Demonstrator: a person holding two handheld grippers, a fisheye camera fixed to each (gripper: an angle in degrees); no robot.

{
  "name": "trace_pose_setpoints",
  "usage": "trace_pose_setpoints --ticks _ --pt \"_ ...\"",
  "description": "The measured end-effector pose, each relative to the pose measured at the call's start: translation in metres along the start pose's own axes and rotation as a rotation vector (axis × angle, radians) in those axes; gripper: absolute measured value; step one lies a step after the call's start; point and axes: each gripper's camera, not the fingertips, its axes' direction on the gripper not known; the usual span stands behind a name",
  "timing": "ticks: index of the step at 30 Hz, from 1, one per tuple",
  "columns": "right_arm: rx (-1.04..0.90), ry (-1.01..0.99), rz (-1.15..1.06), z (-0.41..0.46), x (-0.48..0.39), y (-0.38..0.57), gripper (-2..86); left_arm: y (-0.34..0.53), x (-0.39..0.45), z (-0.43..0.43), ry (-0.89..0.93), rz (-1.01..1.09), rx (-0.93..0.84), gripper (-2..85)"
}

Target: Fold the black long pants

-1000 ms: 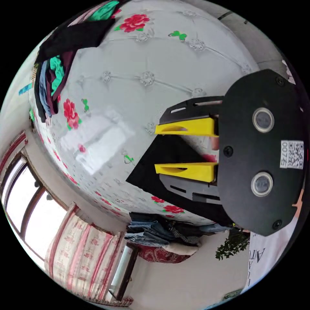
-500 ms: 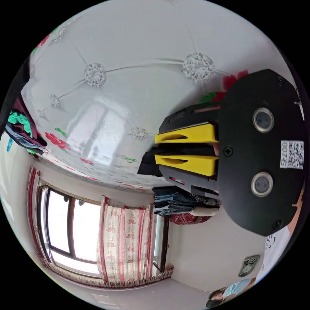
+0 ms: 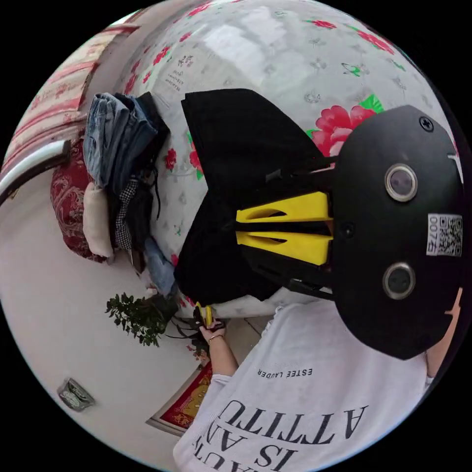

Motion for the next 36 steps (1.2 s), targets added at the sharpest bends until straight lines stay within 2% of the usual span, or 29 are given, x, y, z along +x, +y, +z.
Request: trace_pose_setpoints --ticks 3,6,15,20,24,27,29,32,35,36 --pt "-0.222 -0.034 -0.014 0.110 -0.024 -0.026 0.3 0.001 -0.004 -0.007 0.015 0.010 0.000 11.9" --pt "-0.340 -0.070 0.045 0.165 -0.031 -0.036 0.2 0.004 -0.014 -0.018 0.038 0.002 -0.004 11.8" --pt "-0.350 -0.129 -0.025 0.124 -0.057 -0.068 0.6 0.001 -0.036 -0.029 0.027 0.009 0.044 12.7" --pt "-0.410 -0.081 0.032 0.157 -0.065 -0.080 2.4 0.005 -0.034 0.003 0.083 0.026 0.017 13.5" --pt "-0.364 -0.151 0.059 0.153 -0.073 -0.085 4.7 0.017 -0.036 0.026 0.081 -0.058 0.031 9.2" --pt "-0.318 -0.195 0.077 0.132 -0.076 -0.085 5.6 0.038 -0.036 0.029 0.164 -0.072 0.071 6.4" --pt "-0.260 -0.170 0.086 0.109 -0.077 -0.083 5.4 0.055 -0.021 0.026 0.180 -0.010 0.092 5.6" --pt "-0.150 -0.139 0.145 0.066 -0.068 -0.074 5.0 0.089 0.042 0.019 0.168 0.263 0.098 5.3" --pt "-0.050 -0.113 0.227 0.026 -0.052 -0.059 4.8 0.145 0.138 0.030 0.154 0.660 -0.006 5.2" --pt "-0.009 -0.088 0.255 0.012 -0.045 -0.052 4.8 0.181 0.178 0.040 0.109 0.862 -0.052 5.2"
